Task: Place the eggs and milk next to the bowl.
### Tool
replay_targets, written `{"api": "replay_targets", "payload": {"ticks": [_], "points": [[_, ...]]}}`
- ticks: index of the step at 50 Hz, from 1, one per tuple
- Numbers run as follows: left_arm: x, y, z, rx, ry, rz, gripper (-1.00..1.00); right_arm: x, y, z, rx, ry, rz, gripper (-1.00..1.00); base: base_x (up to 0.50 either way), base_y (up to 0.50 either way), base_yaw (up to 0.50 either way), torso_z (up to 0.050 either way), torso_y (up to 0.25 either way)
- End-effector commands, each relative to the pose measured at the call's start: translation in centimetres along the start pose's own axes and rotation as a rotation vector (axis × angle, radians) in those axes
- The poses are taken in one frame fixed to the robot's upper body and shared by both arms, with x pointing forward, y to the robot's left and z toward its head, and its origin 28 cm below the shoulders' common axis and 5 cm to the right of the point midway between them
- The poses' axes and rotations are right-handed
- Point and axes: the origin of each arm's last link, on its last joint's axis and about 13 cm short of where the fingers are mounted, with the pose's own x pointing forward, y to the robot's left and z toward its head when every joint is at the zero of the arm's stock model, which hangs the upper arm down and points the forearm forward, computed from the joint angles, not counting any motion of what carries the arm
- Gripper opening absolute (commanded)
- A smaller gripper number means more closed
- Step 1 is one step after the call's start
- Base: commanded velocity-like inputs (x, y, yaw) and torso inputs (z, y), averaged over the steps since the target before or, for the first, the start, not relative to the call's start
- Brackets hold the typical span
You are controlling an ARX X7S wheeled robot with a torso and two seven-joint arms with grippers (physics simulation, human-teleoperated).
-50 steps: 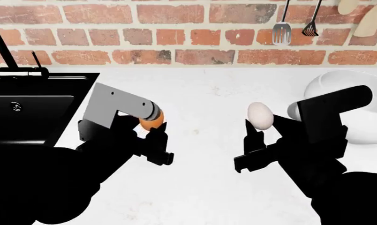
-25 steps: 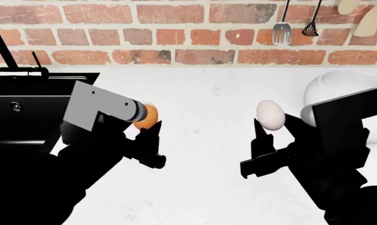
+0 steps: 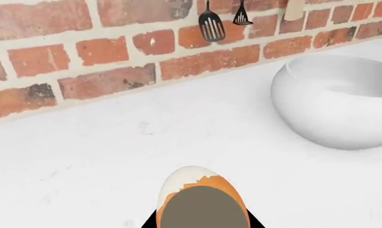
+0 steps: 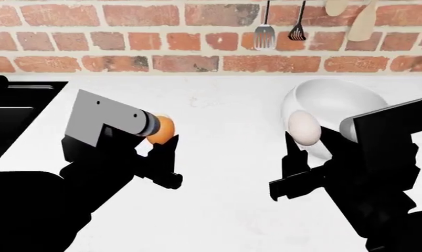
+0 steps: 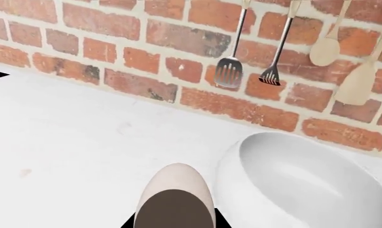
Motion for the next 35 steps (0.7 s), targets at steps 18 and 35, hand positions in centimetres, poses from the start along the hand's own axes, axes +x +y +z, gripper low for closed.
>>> {"api": "replay_targets", "payload": {"ticks": [18,35], "points": [[-0.05,-0.01,0.15,-0.021,-0.003,0.002,-1.0,-0.2,0.15,0.12,-0.013,-0.005,0.005,-1.0,0.0,-0.5,0.0,0.0,0.0],[-0.06,0.06,0.37,-0.022,-0.02,0.006,-1.0,0.01,0.12,0.12,-0.013,-0.004,0.014,-1.0,0.0,-0.5,0.0,0.0,0.0]]}}
